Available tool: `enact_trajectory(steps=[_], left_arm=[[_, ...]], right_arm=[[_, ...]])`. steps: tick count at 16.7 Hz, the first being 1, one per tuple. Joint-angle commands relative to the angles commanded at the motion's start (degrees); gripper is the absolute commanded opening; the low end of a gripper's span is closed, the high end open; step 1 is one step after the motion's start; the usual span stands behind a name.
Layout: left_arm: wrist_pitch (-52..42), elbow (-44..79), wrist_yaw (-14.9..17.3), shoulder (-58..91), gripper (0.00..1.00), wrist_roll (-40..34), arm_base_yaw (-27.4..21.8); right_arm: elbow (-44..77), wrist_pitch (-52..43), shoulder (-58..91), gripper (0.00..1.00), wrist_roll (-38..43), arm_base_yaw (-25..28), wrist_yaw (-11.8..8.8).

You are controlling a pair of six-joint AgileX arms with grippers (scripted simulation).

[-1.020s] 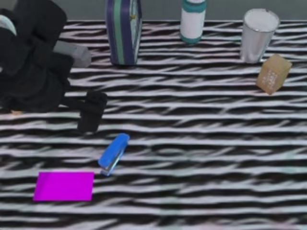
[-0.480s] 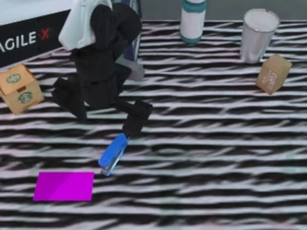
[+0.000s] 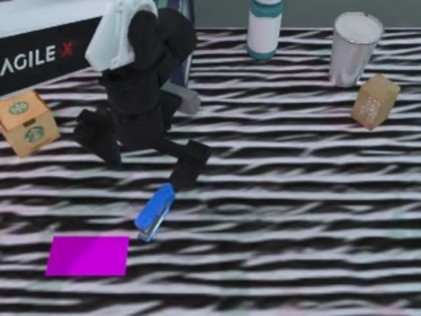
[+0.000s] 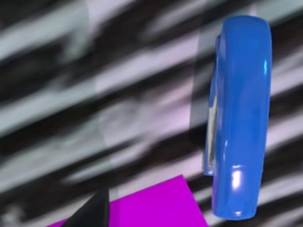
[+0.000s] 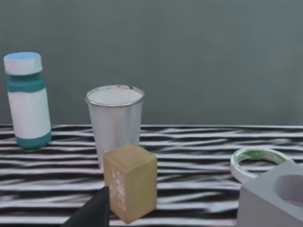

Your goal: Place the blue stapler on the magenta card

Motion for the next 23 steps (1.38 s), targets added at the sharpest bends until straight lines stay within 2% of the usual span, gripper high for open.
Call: enact_trajectory(steps=[7, 13, 23], left_arm=[[16.76, -10.21, 0.04, 5.91, 1.00, 0.19, 0.01], [19.44, -12.17, 0.05, 7.19, 1.00, 0.21, -0.01], [19.44, -12.17, 0.05, 7.19, 0.25, 0.21, -0.01]], right_arm=[[0.00, 0.00, 0.00, 1.00, 0.00, 0.00, 0.00], [0.00, 0.00, 0.00, 1.00, 0.00, 0.00, 0.00], [0.00, 0.00, 0.00, 1.00, 0.00, 0.00, 0.00]])
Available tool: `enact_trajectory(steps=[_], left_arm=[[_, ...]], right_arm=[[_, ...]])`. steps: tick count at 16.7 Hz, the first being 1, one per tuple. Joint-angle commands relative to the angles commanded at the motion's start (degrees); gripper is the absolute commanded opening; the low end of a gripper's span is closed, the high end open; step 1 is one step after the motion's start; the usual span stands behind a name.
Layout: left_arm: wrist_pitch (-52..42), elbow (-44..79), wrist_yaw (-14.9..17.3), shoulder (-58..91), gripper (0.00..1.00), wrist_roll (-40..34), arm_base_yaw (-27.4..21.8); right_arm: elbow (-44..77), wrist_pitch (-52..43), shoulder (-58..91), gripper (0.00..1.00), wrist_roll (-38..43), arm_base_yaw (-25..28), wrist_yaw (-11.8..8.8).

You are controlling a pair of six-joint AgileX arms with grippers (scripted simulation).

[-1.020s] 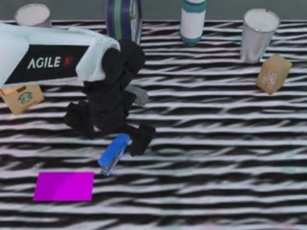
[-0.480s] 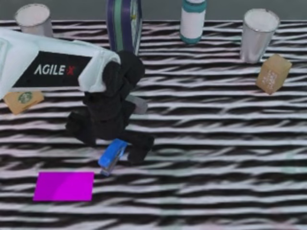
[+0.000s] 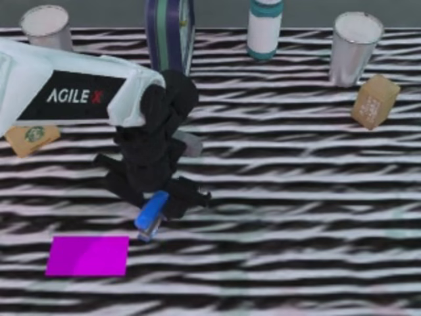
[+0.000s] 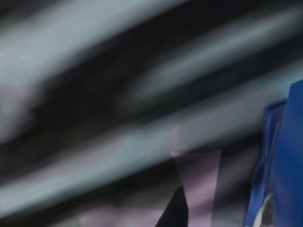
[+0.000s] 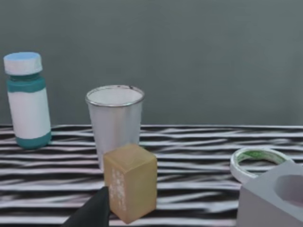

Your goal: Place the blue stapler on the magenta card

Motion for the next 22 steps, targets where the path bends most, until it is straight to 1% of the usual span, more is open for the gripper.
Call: enact_trajectory(steps=[3, 4, 14, 16, 20, 22], left_arm=[[0.00, 0.00, 0.00, 0.00, 0.02, 0.00, 0.00], [0.00, 0.00, 0.00, 0.00, 0.00, 0.00, 0.00], [-1.24, 1.17, 0.35, -1.04, 0.00, -0.16, -0.06], [-4.61, 3.74, 0.33, -2.15, 0.00, -0.28, 0.12], [-16.14, 10.24, 0.30, -5.67, 0.00, -0.42, 0.65], [-19.69, 12.71, 0.30, -7.34, 0.00, -0.41, 0.86]], right_arm=[[0.00, 0.00, 0.00, 1.00, 0.00, 0.00, 0.00], [0.00, 0.00, 0.00, 1.00, 0.00, 0.00, 0.00], [0.00, 0.00, 0.00, 1.00, 0.00, 0.00, 0.00], [0.00, 0.00, 0.00, 1.00, 0.00, 0.00, 0.00], [0.00, 0.00, 0.00, 1.00, 0.00, 0.00, 0.00], [0.00, 0.00, 0.00, 1.00, 0.00, 0.00, 0.00]])
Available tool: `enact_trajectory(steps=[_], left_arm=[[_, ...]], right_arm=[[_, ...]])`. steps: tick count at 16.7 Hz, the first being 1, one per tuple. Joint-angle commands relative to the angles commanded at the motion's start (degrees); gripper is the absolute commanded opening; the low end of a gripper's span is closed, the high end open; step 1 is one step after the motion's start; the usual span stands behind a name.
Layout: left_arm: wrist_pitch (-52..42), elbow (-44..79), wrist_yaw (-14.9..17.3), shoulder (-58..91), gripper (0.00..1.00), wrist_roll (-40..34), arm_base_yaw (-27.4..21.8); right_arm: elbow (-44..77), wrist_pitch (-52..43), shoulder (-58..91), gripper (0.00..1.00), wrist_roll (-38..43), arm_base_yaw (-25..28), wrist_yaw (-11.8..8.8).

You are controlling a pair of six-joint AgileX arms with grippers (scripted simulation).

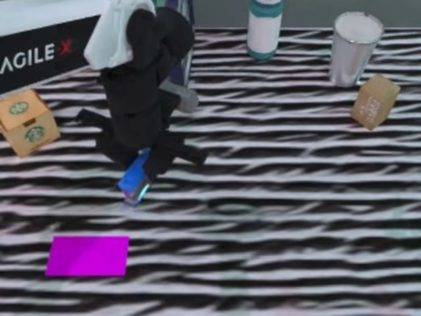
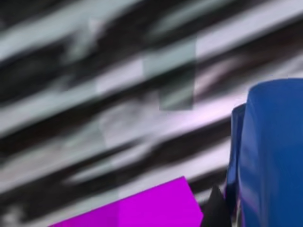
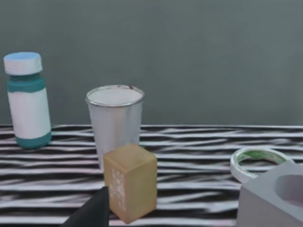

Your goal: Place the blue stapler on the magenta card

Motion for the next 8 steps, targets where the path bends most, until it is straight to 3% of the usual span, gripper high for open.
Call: enact_trajectory(steps=[8], left_arm=[[-1.13, 0.48, -0.04, -0.71, 0.00, -1.78, -0.12]], right_arm=[[0.00, 0.00, 0.00, 1.00, 0.00, 0.00, 0.00]])
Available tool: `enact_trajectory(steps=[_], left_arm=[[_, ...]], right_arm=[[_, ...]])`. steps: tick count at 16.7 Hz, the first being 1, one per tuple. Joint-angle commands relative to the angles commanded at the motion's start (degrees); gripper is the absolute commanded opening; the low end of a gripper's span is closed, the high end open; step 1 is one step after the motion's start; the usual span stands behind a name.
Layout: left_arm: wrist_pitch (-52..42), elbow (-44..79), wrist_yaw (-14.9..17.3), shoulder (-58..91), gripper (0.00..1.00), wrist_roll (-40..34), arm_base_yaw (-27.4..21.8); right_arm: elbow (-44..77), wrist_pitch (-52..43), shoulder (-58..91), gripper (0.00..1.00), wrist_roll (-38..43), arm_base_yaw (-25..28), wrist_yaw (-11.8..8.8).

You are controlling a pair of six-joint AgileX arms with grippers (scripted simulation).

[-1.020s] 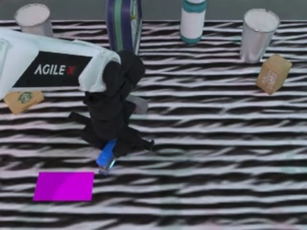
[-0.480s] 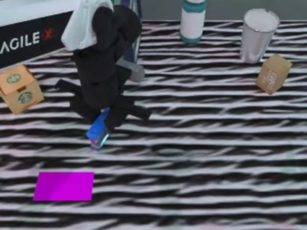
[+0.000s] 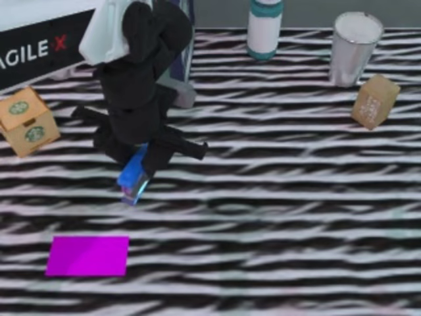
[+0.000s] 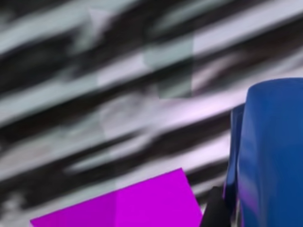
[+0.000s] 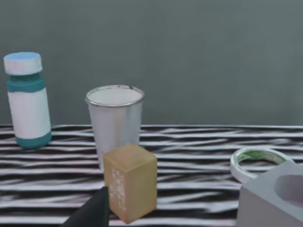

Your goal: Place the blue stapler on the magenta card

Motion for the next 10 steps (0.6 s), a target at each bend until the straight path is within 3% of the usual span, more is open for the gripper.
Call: enact_trajectory(steps=[5, 10], left_arm=[[-0.65, -1.97, -0.11, -1.75, 0.00, -15.11, 1.19], [-0.86, -8.18, -0.32, -6.52, 0.00, -43.69, 3.91]], right_arm=[[0.00, 0.00, 0.00, 1.00, 0.00, 0.00, 0.00], [0.00, 0.00, 0.00, 1.00, 0.00, 0.00, 0.00]])
